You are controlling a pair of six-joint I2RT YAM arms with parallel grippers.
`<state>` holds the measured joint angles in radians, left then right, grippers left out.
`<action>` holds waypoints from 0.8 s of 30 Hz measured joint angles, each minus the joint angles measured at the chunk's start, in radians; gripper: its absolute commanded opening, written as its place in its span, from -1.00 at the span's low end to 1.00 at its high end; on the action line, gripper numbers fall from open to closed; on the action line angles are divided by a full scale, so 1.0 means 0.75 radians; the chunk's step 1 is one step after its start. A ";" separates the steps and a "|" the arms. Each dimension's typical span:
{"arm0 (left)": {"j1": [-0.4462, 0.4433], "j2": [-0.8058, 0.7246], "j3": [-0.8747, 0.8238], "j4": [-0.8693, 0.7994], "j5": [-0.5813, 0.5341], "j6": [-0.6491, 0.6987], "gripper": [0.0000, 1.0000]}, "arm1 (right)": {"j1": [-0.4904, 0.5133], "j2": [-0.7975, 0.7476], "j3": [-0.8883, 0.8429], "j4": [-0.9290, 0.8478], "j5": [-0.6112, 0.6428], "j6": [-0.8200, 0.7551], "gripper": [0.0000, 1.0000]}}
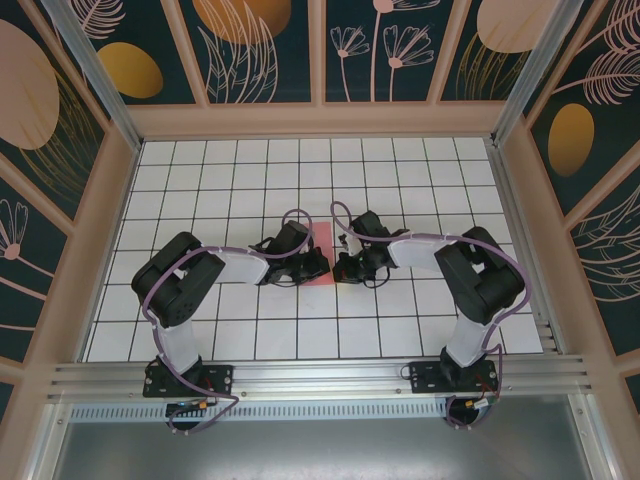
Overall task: Fold a paper plane with a square sheet of paper (pick it up from the middle)
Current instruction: Fold the triangle a second time at the center of the table.
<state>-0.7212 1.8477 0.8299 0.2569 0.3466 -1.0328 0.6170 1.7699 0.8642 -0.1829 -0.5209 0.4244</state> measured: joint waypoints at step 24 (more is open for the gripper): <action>0.161 -0.050 -0.076 0.052 -0.044 0.115 -0.71 | 0.003 0.034 0.025 -0.043 0.010 0.000 -0.95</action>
<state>-0.6003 1.8099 0.7727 0.2962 0.3138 -0.9463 0.6189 1.7954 0.8829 -0.2150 -0.5137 0.4244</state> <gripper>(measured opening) 0.145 0.066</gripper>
